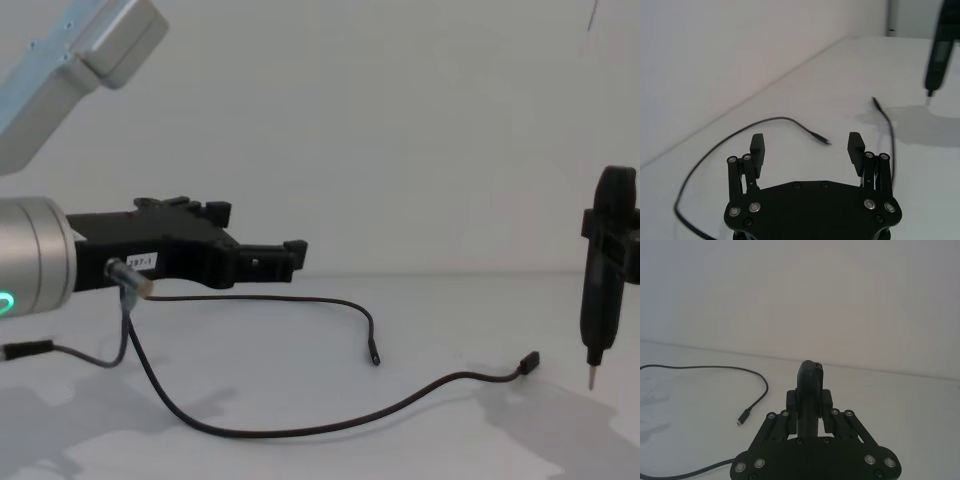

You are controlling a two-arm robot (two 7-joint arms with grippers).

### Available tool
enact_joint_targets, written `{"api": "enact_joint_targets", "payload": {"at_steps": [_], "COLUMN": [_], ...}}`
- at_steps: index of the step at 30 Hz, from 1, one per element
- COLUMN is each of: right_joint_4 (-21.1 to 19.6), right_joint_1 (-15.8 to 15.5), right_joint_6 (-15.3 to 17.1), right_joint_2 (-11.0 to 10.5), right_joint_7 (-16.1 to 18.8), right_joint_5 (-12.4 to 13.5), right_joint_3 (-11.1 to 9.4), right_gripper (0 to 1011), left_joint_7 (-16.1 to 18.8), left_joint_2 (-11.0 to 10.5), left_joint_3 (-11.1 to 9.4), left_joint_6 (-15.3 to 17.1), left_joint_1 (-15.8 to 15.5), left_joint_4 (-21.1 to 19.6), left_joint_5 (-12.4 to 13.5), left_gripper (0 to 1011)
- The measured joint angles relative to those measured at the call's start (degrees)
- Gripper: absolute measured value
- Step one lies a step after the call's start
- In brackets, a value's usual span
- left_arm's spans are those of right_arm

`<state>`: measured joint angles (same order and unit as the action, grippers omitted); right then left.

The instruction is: Pick up the data cable with the one hand.

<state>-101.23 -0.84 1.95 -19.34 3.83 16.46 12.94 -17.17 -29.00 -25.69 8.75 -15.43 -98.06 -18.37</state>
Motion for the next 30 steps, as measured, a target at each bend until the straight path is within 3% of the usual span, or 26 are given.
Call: {"api": "enact_joint_targets", "payload": {"at_steps": [9,17,30], "right_joint_4": [0.0,0.0,0.0], "right_joint_1": [0.0,0.0,0.0], "right_joint_6": [0.0,0.0,0.0], "right_joint_2": [0.0,0.0,0.0], "right_joint_7": [0.0,0.0,0.0], "right_joint_5": [0.0,0.0,0.0], "right_joint_3": [0.0,0.0,0.0], "right_gripper": [279,279,279], "left_joint_7": [-8.0,-13.0,-12.9], "left_joint_2": [-2.4,-2.2,0.3], "left_joint_3": [-0.7,-3.1,-6.5], "left_joint_6": [6.2,13.5,20.8], "left_joint_1": [-2.8,-6.5,-10.7], "left_joint_4": [-1.4,-1.5,-0.2], "left_joint_5": [-4.5,-7.6,-8.3], "left_gripper": [1001,1001,1001]}}
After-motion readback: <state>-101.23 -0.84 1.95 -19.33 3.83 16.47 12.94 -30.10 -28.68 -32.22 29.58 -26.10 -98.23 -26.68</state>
